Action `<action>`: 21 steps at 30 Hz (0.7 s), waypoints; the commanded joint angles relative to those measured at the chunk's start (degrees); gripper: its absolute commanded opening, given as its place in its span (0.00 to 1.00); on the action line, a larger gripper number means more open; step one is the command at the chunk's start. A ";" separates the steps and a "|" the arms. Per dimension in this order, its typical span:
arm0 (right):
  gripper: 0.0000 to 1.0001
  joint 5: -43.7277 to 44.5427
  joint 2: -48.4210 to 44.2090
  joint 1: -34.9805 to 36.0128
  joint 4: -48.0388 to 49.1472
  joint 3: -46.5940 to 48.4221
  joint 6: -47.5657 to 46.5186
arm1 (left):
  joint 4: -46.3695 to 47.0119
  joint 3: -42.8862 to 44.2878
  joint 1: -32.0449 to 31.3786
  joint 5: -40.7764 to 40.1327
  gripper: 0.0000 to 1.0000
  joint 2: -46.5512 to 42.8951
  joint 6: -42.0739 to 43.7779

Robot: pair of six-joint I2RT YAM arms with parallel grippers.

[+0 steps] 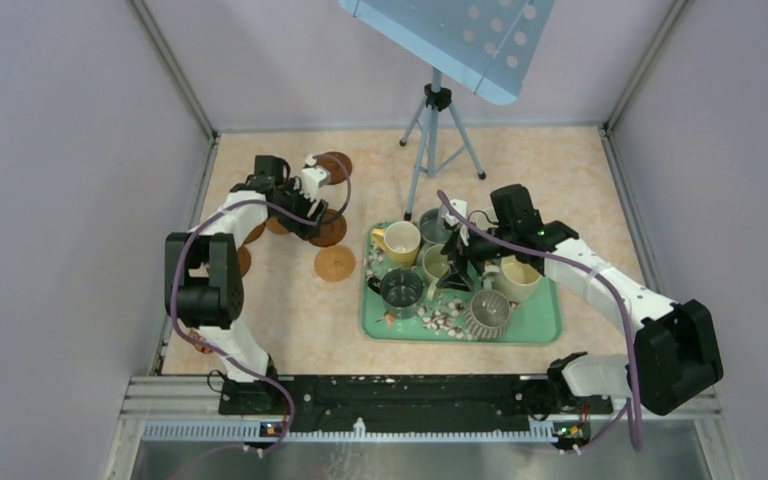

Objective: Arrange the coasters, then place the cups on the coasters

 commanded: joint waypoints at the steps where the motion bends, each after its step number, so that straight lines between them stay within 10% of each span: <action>1: 0.83 -1.55 -1.61 0.05 1.48 -0.16 -1.12 | -0.57 -3.03 0.15 1.82 0.75 -4.22 0.86; 21: 0.83 -0.98 -1.53 0.05 1.37 -0.32 -1.42 | 8.76 -10.59 -1.96 -2.79 0.58 -2.83 -10.29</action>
